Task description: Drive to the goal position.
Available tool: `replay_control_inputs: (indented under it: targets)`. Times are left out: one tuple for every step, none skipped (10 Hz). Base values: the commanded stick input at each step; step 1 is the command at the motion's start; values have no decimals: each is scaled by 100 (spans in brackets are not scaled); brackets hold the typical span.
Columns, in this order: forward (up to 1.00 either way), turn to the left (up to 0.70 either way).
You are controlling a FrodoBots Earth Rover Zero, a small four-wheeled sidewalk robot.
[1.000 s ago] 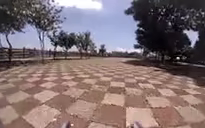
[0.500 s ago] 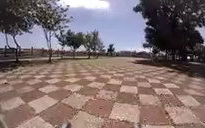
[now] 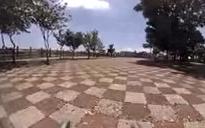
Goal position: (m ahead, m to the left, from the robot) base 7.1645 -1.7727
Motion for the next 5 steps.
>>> replay_control_inputs:
  targets:
    - [70, -27]
    - [70, -27]
    - [70, -27]
    - [70, -27]
    - [70, -27]
